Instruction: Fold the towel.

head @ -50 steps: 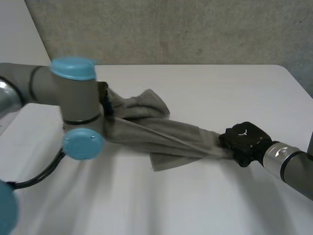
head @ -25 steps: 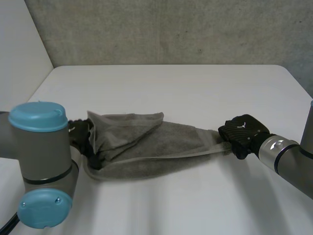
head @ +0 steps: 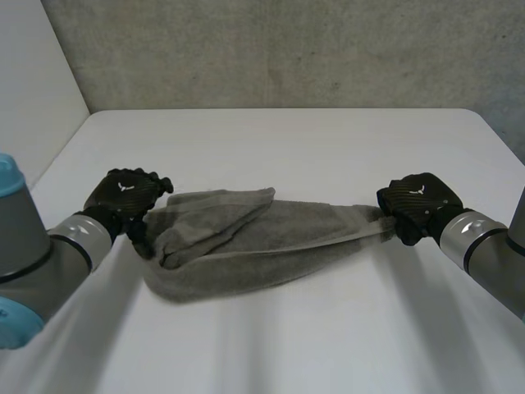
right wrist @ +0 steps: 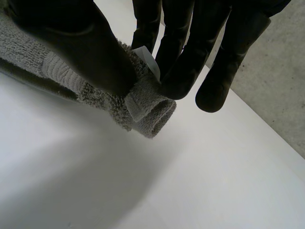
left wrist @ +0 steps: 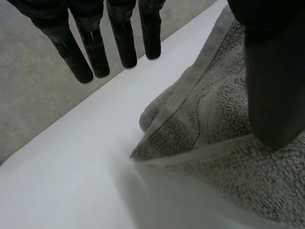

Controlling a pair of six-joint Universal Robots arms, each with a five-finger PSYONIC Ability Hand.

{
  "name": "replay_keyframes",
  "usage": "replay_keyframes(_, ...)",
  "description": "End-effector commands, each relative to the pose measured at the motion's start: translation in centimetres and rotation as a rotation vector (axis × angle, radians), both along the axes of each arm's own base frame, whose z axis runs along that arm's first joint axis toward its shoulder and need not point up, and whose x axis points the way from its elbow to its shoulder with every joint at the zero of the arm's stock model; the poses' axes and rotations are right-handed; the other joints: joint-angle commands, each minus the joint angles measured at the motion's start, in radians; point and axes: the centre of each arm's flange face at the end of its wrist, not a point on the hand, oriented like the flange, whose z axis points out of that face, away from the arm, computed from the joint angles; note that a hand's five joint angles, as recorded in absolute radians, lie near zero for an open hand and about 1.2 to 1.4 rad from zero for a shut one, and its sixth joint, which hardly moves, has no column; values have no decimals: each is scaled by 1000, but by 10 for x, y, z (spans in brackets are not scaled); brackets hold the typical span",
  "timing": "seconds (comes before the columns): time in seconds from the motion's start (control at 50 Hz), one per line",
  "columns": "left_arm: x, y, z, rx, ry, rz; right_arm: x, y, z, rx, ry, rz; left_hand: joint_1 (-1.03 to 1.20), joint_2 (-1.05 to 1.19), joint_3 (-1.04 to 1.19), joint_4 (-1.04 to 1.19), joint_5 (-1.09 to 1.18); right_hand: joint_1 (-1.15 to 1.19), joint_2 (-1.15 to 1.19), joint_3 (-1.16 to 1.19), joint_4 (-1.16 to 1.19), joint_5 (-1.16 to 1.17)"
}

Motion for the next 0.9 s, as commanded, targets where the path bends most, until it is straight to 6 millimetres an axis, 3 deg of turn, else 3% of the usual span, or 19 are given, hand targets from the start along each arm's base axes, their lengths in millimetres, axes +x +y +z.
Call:
replay_keyframes(0.02, 11, -12, 0, 7, 2, -64, 0, 2, -2, 7, 5, 5, -9, -6, -6, -8, -187, 74, 124, 57, 61, 59)
replay_keyframes(0.2, 18, -14, -15, 12, -132, -103, 1, 3, -6, 17, 14, 9, -12, -9, -9, -11, -190, 74, 124, 57, 61, 59)
replay_keyframes(0.42, 31, -18, -19, 67, -117, -133, 0, 2, -8, 25, 15, 5, 8, 12, 11, 9, -169, 74, 124, 57, 61, 59)
replay_keyframes(0.9, 28, -15, -44, 140, -124, -194, 2, 6, -11, 37, 16, 18, 111, 114, 114, 112, -67, 74, 124, 57, 61, 59)
